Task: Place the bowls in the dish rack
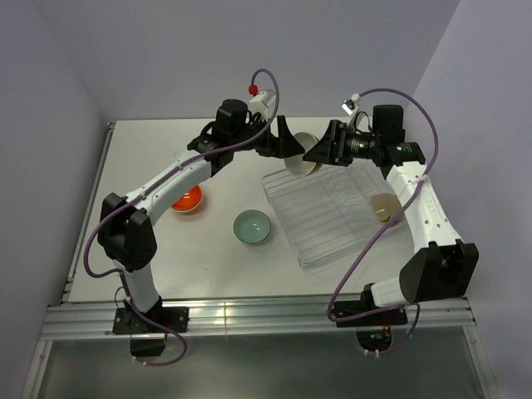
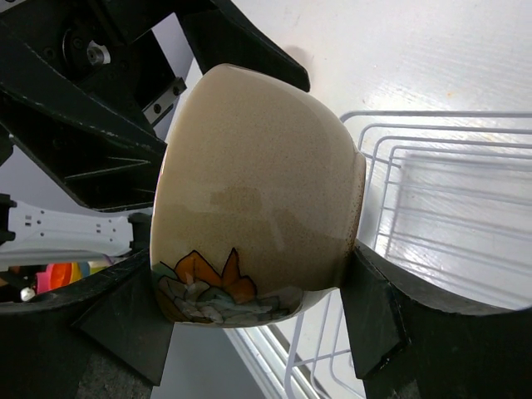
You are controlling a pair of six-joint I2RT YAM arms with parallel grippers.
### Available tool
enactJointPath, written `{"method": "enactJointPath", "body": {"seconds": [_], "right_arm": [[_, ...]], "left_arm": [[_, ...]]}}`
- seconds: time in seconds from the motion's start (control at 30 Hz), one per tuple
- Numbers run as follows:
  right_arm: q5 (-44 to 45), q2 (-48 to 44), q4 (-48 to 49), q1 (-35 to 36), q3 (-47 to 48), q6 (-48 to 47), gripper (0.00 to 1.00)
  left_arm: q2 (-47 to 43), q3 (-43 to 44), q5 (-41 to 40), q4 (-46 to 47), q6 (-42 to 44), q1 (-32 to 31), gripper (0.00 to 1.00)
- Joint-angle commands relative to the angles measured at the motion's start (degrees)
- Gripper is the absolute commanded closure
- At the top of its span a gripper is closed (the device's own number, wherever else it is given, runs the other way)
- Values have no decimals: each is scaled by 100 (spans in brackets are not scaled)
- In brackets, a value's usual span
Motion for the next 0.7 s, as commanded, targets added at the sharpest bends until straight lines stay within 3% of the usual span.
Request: {"method": "enactJointPath", "body": {"seconds": [0.0, 0.33, 0.67], "right_arm": [[-40, -245, 267, -74, 78, -136, 100], [39, -121, -101, -337, 69, -664, 100], [470, 300, -1217, -1286, 683, -1990, 100]], "left_arm": [[-78, 7, -122, 26, 107, -22, 6], [-60, 42, -192, -115, 107, 48, 1], [-393, 17, -183, -220, 239, 364, 0]]}}
